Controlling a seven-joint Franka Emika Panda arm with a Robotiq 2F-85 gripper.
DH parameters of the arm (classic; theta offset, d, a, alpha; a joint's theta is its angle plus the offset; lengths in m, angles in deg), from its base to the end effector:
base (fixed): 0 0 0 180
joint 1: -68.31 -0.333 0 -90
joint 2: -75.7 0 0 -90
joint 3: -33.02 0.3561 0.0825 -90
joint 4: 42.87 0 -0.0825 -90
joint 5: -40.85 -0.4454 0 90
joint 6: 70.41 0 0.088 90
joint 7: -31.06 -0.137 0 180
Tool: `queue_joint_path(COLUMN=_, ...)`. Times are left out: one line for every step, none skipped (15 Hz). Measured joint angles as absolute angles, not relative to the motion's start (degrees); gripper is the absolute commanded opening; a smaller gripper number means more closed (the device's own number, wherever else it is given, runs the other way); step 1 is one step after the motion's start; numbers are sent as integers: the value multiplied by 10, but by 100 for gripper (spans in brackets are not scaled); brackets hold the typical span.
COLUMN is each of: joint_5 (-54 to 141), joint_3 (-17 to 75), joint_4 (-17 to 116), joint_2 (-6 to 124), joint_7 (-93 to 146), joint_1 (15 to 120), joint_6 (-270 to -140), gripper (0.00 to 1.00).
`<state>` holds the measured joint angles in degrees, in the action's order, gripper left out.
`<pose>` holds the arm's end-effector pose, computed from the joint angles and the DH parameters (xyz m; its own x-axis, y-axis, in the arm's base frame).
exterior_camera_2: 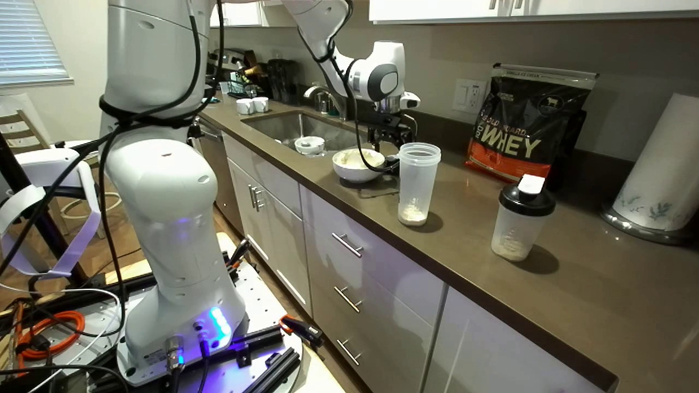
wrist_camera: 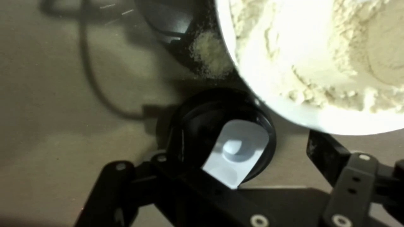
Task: Take the lid and put it on the bottle
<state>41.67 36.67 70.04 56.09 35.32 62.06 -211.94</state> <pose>0.6797 0.1170 0.2795 0.9562 0.2465 0.1578 0.2495 -0.9684 0.0009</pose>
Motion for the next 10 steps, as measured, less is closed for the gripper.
queue_joint_path(joint_5=418, joint_3=367, joint_4=699, joint_2=558, joint_7=352, joint_1=621, joint_6=-2119, gripper=87)
queue_joint_path(joint_5=418, joint_3=367, joint_4=698, joint_2=556, joint_7=352, joint_1=621, joint_6=-2119, gripper=84)
queue_joint_path(joint_5=418, joint_3=367, joint_4=698, joint_2=553, joint_7=352, joint_1=620, joint_6=-2119, gripper=78)
queue_joint_path(joint_5=418, joint_3=367, joint_4=696, joint_2=551, joint_7=352, joint_1=620, joint_6=-2119, gripper=79)
queue_joint_path(joint_5=418, joint_3=367, joint_4=695, joint_2=548, joint_7=352, joint_1=620, joint_6=-2119, gripper=75)
queue_joint_path(joint_5=418, joint_3=367, joint_4=693, joint_2=545, joint_7=352, joint_1=620, joint_6=-2119, gripper=61)
queue_joint_path(joint_5=418, joint_3=367, joint_4=691, joint_2=542, joint_7=352, joint_1=620, joint_6=-2119, gripper=54)
queue_joint_path(joint_5=418, joint_3=367, joint_4=689, joint_2=541, joint_7=352, joint_1=620, joint_6=-2119, gripper=47)
queue_joint_path(joint_5=418, joint_3=367, joint_4=687, joint_2=541, joint_7=352, joint_1=620, joint_6=-2119, gripper=40)
queue_joint_path(joint_5=418, joint_3=367, joint_4=686, joint_2=540, joint_7=352, joint_1=620, joint_6=-2119, gripper=33)
